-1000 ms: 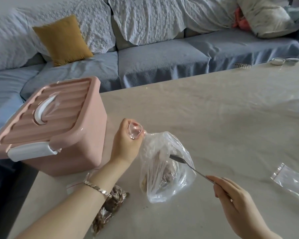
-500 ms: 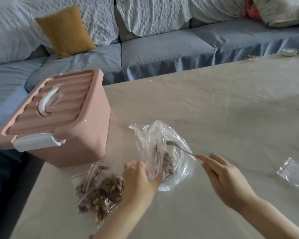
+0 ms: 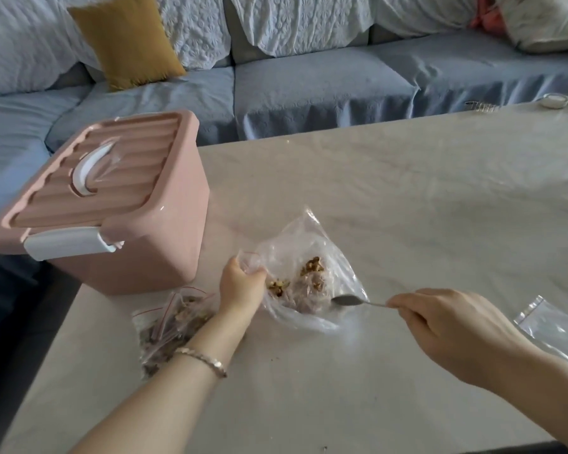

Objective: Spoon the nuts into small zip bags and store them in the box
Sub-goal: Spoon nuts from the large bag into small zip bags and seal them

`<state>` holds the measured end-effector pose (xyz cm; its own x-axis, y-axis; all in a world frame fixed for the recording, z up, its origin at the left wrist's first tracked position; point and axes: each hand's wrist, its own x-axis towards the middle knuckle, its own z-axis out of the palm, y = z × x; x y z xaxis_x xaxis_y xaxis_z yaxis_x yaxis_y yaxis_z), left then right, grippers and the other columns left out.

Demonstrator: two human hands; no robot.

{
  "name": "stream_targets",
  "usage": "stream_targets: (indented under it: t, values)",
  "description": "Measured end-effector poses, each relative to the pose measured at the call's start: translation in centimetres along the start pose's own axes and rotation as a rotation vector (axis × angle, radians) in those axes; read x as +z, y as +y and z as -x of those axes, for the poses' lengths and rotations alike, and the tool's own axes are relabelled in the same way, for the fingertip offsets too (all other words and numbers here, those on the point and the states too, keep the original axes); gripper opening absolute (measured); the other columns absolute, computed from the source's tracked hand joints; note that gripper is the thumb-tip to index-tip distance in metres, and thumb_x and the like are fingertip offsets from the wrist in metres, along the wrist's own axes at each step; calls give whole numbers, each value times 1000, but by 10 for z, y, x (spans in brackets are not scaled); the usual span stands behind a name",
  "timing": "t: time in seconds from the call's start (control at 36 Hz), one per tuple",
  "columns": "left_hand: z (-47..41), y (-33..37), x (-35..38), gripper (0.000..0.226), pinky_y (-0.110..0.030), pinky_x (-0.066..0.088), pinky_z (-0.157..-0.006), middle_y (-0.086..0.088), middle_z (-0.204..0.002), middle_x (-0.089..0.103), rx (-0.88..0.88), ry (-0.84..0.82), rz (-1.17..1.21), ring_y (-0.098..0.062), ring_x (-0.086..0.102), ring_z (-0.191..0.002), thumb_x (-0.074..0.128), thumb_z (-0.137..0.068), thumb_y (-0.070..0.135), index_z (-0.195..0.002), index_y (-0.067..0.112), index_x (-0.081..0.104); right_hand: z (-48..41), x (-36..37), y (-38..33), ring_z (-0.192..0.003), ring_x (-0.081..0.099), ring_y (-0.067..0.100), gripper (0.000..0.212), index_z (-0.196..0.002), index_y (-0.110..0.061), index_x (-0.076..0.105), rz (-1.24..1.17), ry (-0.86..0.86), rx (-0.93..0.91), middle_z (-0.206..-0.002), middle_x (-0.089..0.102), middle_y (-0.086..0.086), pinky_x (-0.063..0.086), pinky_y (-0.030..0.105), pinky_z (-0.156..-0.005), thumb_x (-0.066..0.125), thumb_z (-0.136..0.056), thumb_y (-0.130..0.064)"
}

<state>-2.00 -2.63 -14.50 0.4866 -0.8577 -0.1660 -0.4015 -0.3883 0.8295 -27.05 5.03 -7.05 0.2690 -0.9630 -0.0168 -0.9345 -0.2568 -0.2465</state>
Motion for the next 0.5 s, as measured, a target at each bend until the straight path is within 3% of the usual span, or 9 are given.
stream_targets:
  t: [0.08, 0.14, 0.19, 0.25, 0.31, 0.36, 0.44, 0.5]
  values:
    - [2, 6, -4, 47, -26, 40, -86, -11, -118, 53, 141, -27, -147, -26, 54, -103, 60, -86, 13, -131, 7, 46, 6, -5, -4, -98, 56, 12, 30, -110, -36, 59, -48, -41, 28, -106, 63, -12, 44, 26, -80, 33, -96, -31]
    - [16, 6, -5, 23, -23, 41, -84, -4, -102, 43, 379, 54, -281, -21, 50, -92, 65, -81, 6, -103, 6, 56, 7, -4, -4, -100, 56, 10, 29, -112, -37, 58, -88, -27, 39, -107, 63, -14, 44, 25, -80, 34, -96, -31]
    - [31, 2, -2, 22, -21, 38, -82, -7, -95, 49, 646, 189, -347, -24, 49, -89, 72, -69, 1, -74, 7, 51, 5, -3, -6, -99, 57, 11, 29, -113, -36, 60, -116, 1, 66, -106, 64, -15, 44, 26, -78, 37, -96, -29]
    - [46, -1, 4, 18, -24, 36, -73, -8, -82, 57, 883, 248, -359, -20, 46, -80, 68, -69, 8, -68, 9, 50, 2, -3, -7, -97, 59, 14, 27, -111, -31, 63, -142, 41, 102, -104, 66, -14, 45, 29, -76, 41, -95, -26]
    - [61, -7, 11, 16, -26, 33, -67, -2, -71, 58, 1044, 161, -437, -16, 48, -73, 64, -69, 18, -71, 15, 49, -2, -3, -10, -97, 60, 17, 26, -109, -28, 65, -164, 65, 129, -102, 68, -11, 46, 32, -76, 44, -94, -24]
    - [75, -18, 20, 31, -25, 35, -72, 4, -77, 64, 1057, 7, -584, -16, 58, -76, 79, -57, 26, -79, 18, 58, -5, -4, -13, -96, 60, 19, 26, -109, -27, 66, -177, 77, 139, -102, 68, -9, 48, 33, -75, 44, -94, -23]
    - [82, -29, 30, 49, -23, 31, -76, 10, -87, 68, 976, -132, -659, -12, 56, -87, 87, -37, 41, -76, 19, 68, -7, -4, -17, -90, 60, 19, 27, -109, -26, 65, -201, 82, 135, -103, 68, -8, 48, 31, -67, 43, -94, -22]
    - [78, -30, 31, 48, -24, 31, -75, 9, -83, 69, 959, -114, -642, -13, 60, -85, 88, -32, 30, -74, 18, 68, -8, -4, -19, -88, 60, 18, 27, -109, -27, 65, -209, 73, 130, -102, 68, -8, 48, 30, -67, 43, -94, -22]
